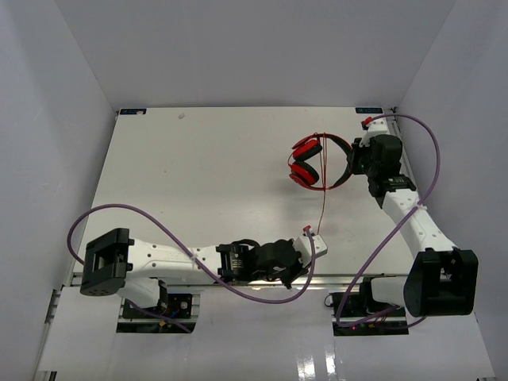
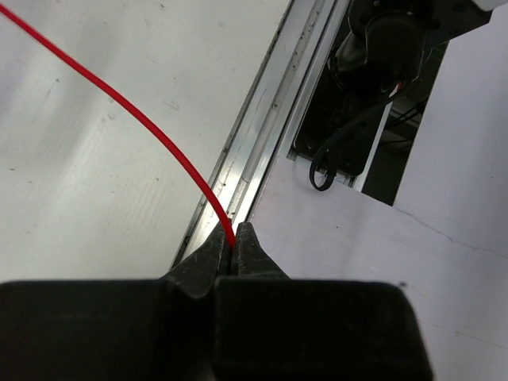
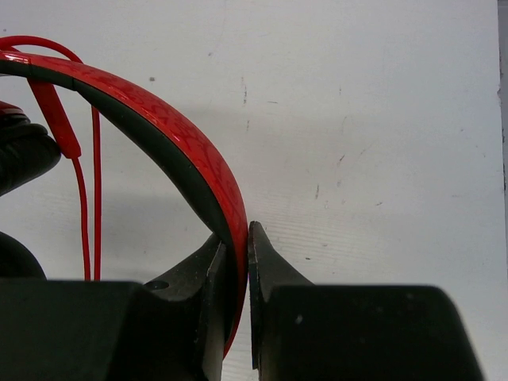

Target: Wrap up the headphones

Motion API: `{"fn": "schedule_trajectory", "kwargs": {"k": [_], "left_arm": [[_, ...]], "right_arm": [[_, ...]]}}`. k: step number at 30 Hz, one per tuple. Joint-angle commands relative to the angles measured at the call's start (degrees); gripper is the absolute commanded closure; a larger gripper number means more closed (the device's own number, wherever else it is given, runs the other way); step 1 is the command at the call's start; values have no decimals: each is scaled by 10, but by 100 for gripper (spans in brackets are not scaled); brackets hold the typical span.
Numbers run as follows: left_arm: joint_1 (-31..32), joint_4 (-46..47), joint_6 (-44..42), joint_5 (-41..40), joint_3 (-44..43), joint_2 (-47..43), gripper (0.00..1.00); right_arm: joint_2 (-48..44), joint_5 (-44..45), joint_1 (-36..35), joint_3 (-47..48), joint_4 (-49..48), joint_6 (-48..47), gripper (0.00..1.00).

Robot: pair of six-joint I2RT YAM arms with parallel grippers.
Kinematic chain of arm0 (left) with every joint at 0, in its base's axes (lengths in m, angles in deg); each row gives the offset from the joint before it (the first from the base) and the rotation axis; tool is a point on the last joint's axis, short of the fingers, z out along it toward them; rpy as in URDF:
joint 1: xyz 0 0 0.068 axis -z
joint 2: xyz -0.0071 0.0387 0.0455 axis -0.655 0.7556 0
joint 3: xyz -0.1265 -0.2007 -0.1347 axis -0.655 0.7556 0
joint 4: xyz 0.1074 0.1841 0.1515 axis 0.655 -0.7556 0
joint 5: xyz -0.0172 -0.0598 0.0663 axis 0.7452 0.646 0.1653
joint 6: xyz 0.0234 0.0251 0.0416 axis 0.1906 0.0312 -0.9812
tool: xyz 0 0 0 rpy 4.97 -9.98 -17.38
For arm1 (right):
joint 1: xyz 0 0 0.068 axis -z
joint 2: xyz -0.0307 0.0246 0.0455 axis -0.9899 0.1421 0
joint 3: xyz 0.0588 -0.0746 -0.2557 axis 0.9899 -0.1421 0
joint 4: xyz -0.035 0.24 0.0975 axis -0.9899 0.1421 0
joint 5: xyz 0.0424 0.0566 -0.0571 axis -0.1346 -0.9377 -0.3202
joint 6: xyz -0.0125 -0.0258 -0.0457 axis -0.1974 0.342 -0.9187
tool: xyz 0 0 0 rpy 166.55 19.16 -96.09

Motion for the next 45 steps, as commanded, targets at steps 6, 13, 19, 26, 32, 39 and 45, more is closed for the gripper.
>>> {"fn": "schedule_trajectory", "kwargs": {"k": [6, 13, 19, 26, 32, 39, 45], "left_arm": [[6, -52, -45, -35, -47, -49, 100], [6, -82, -83, -80, -76, -76, 100], [-1, -116, -120, -114, -112, -89, 100], [-26, -109, -141, -107, -124, -113, 100], [-58, -79, -161, -68, -136, -111, 100], [-134, -51, -179, 9, -157, -90, 100], [-199, -35, -188, 58, -170, -77, 100]], "right_arm": [[-22, 17, -3, -36, -79, -28, 92], [-50, 34, -10, -78, -98, -68, 92], [-72, 28, -18, -108, -102, -108, 92], [-87, 20, -29, -129, -102, -136, 92], [-89, -3, -40, -131, -91, -141, 92], [-104, -36, -55, -135, -67, -162, 92], [-143, -96, -65, -145, -28, -209, 92]]}}
